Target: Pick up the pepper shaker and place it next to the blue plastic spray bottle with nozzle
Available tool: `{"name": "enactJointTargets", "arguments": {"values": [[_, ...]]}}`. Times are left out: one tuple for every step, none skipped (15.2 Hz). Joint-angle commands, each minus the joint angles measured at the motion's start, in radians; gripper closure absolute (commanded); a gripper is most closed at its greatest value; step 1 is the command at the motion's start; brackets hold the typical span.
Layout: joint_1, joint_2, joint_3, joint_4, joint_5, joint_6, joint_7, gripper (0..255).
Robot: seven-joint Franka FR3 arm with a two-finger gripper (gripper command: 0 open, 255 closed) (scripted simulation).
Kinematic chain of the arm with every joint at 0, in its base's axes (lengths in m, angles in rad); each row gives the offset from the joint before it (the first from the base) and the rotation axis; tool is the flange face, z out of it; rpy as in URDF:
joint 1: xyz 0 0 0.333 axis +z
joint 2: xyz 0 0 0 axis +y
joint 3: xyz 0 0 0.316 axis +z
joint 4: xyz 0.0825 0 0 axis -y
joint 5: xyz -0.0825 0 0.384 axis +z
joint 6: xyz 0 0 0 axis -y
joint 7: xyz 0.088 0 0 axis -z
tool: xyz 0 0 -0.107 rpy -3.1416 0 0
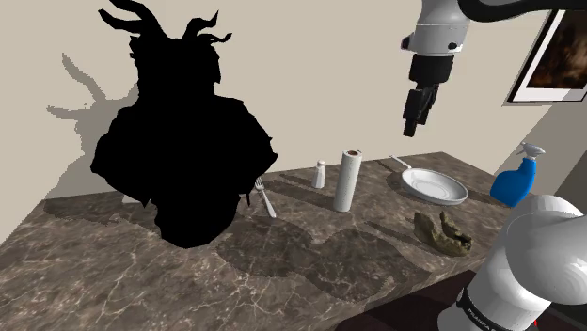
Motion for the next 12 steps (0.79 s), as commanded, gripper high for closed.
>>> {"name": "enactJointTargets", "arguments": {"values": [[0.000,0.000,0.000,0.000,0.000,0.000,0.000,0],[0.000,0.022,-0.008,-0.009,-0.005,0.034,-0.006,0],[-0.001,0.044,-0.015,-0.017,-0.009,0.068,-0.012,0],[-0.001,0.069,-0.022,-0.024,-0.013,0.102,-0.019,0],[-0.001,0.094,-0.030,-0.029,-0.017,0.135,-0.025,0],[-0.001,0.120,-0.037,-0.033,-0.021,0.168,-0.031,0],[-0.002,0.148,-0.044,-0.035,-0.025,0.201,-0.037,0],[-0.002,0.176,-0.051,-0.036,-0.028,0.233,-0.043,0],[-0.002,0.206,-0.058,-0.035,-0.030,0.265,-0.049,0],[-0.003,0.236,-0.065,-0.033,-0.033,0.296,-0.055,0],[-0.003,0.267,-0.071,-0.030,-0.034,0.327,-0.062,0],[-0.003,0.299,-0.078,-0.025,-0.036,0.357,-0.068,0]]}}
